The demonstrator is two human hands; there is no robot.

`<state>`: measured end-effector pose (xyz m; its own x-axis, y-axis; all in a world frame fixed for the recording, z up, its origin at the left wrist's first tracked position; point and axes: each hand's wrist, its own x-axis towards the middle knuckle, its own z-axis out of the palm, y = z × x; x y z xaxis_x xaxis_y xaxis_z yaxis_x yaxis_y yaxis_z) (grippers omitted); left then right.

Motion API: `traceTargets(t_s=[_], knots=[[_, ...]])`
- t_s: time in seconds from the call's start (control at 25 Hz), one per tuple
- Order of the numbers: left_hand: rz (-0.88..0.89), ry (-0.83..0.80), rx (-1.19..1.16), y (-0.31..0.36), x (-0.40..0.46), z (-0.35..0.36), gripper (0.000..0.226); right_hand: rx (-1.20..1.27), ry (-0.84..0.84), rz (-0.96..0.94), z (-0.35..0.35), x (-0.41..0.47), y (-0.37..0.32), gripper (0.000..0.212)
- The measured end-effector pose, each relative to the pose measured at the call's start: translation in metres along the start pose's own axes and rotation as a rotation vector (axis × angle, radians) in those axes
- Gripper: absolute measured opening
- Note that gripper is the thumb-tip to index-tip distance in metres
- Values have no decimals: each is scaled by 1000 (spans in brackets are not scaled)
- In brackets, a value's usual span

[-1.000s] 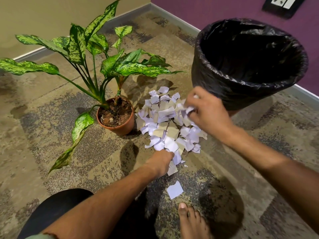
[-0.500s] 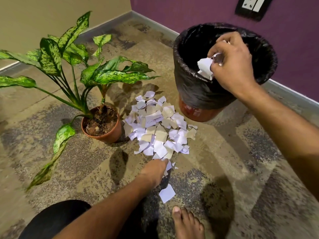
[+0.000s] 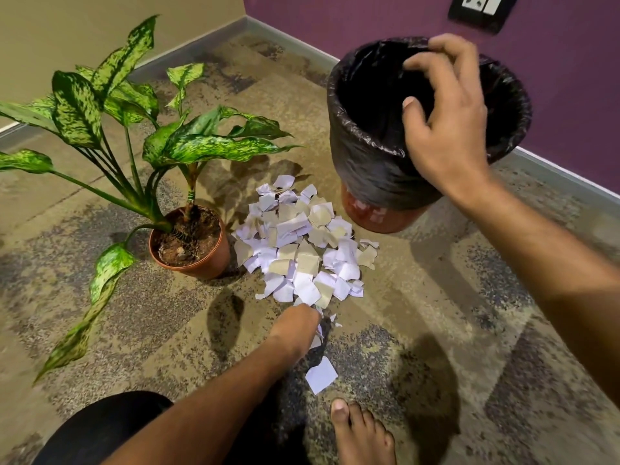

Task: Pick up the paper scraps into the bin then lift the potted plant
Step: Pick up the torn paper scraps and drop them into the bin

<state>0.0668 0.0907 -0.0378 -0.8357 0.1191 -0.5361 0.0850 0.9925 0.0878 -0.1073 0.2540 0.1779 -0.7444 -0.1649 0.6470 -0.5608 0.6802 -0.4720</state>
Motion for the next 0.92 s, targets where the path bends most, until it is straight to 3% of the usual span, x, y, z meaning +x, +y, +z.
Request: traceTargets(t_s=[0.12, 0.24, 0.4, 0.56, 0.76, 0.92], knots=[[-5, 18, -100, -4, 2, -14, 27, 86, -24, -225, 17, -36, -20, 25], [-28, 164, -240, -10, 2, -48, 16, 37, -250, -280, 42, -95, -21, 18], [-21, 422, -286, -11, -5, -102, 16, -162, -846, -153, 58, -176, 9, 22], [40, 648, -381, 8, -26, -164, 24, -237, -1274, -405, 65, -242, 19, 35], [213, 1002, -500, 47, -44, -243, 24, -159, -1400, -608, 75, -275, 8, 59], [224, 1043, -488, 68, -19, -284, 23, -187, -1356, -597, 75, -283, 3, 57]])
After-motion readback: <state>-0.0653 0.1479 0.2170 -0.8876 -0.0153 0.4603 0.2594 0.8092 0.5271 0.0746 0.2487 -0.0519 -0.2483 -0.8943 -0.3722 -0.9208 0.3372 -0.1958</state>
